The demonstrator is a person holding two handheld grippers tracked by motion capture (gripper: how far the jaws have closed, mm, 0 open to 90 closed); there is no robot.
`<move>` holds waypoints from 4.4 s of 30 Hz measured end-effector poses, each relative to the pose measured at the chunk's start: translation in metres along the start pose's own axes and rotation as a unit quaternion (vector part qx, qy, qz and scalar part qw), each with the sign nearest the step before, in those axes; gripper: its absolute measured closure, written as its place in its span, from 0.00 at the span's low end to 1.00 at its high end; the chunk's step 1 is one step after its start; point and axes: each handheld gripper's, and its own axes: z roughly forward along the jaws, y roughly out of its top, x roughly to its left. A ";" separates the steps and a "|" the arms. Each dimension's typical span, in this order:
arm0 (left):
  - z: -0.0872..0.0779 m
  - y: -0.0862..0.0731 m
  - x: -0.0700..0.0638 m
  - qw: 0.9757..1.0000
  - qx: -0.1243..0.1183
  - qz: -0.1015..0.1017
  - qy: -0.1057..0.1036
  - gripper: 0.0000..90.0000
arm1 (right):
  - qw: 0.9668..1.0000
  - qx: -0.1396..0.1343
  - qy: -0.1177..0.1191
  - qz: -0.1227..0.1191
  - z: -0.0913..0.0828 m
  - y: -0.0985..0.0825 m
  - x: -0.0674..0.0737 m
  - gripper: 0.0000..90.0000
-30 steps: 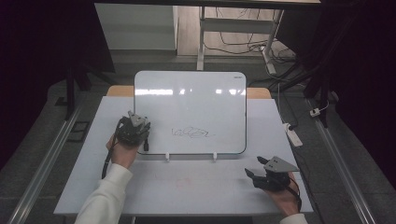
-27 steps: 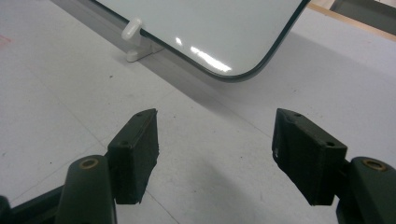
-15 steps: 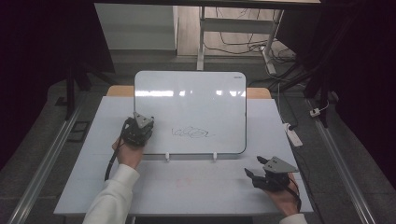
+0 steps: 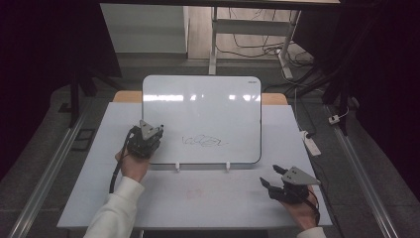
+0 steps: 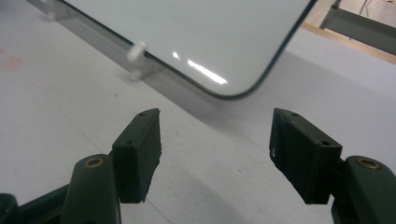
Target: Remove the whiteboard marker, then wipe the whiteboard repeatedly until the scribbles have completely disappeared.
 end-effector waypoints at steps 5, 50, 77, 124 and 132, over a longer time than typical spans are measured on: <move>-0.029 0.001 -0.012 0.998 -0.041 0.013 -0.046 0.91 | 0.999 -0.034 0.026 0.015 0.000 0.009 0.010 0.36; -0.040 0.010 -0.140 0.967 -0.113 0.074 -0.215 0.90 | 0.958 0.029 0.224 0.174 0.078 0.083 0.112 0.86; -0.083 -0.105 0.001 0.980 0.007 -0.063 -0.186 0.39 | 0.974 -0.088 0.163 0.129 0.065 0.087 0.069 0.86; -0.072 -0.128 0.024 0.983 0.010 -0.099 -0.153 0.40 | 0.989 -0.059 0.122 0.055 0.195 0.150 0.102 0.86; -0.070 -0.128 0.024 0.983 0.014 -0.098 -0.153 0.40 | 0.987 -0.087 0.100 0.087 0.196 0.149 0.100 0.86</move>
